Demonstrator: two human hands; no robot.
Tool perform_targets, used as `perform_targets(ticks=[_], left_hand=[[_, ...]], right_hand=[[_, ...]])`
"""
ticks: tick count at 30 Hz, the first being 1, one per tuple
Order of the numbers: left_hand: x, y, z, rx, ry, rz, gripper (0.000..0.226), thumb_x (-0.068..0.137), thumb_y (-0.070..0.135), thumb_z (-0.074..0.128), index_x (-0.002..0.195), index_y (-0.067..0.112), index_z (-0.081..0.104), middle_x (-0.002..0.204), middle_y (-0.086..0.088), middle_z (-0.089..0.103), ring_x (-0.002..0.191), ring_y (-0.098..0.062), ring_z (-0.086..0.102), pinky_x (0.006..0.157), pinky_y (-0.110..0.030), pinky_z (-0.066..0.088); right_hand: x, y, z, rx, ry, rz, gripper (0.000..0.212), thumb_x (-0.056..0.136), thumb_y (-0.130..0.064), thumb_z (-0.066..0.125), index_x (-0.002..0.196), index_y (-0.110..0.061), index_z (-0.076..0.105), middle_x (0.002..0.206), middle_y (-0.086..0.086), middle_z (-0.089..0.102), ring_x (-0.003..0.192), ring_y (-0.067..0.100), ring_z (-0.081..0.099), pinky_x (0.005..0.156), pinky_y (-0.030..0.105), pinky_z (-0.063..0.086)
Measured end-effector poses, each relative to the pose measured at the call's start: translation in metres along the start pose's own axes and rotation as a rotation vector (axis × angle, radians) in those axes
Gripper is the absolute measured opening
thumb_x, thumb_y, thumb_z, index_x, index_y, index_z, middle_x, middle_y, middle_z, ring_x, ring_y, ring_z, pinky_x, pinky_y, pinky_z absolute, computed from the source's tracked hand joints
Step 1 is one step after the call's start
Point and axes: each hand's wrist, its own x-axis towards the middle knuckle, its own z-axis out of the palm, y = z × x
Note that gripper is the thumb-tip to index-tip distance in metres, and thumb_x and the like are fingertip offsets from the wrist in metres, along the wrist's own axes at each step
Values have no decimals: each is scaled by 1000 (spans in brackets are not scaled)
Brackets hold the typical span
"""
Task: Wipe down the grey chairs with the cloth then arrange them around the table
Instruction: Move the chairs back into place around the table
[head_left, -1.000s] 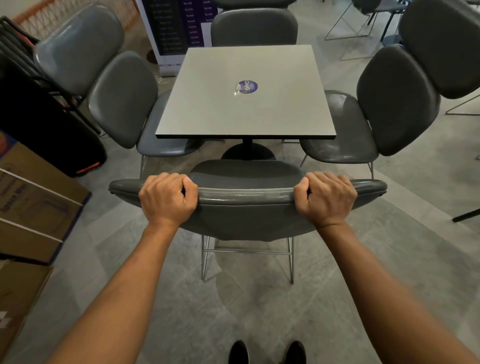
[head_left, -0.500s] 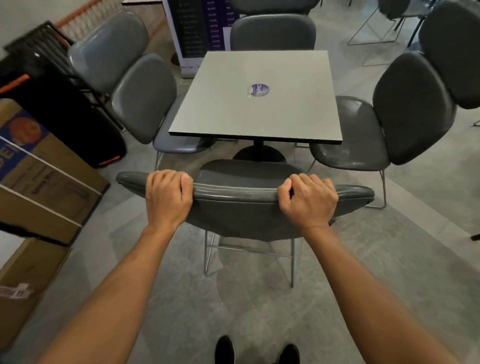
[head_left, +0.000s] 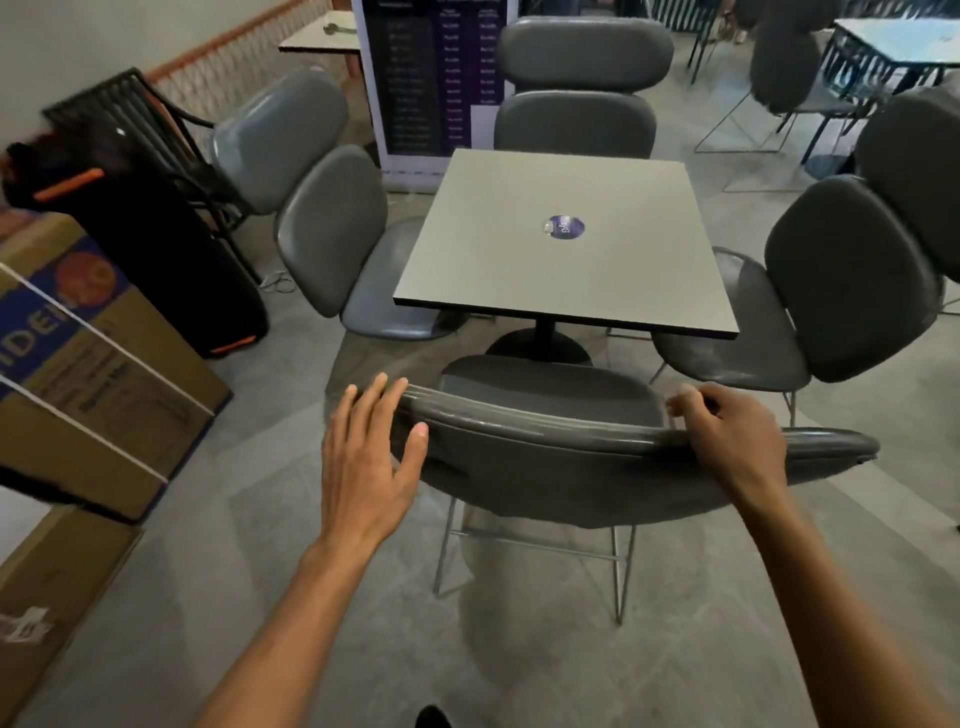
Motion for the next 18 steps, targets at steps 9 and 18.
perform_targets(ticks=[9,18], left_hand=[[0,-127,-88,26,-55,-80,65,99,62,40,158,40,25,169,15,12,157,-11,2,123,-33,10],[10,-217,-137,-22,-31,-277,65,101,50,52,159,37,27,169,18,9,155,-9,7,126,-35,15]], right_hand=[[-37,-170,105,147,-229,-260,33,99,-36,58,128,-23,65,123,0,65,112,15,59,94,41,53],[-46,-285,217,112,-476,-457,45,95,-49,54,136,-30,56,128,-12,52,112,4,50,89,25,43]])
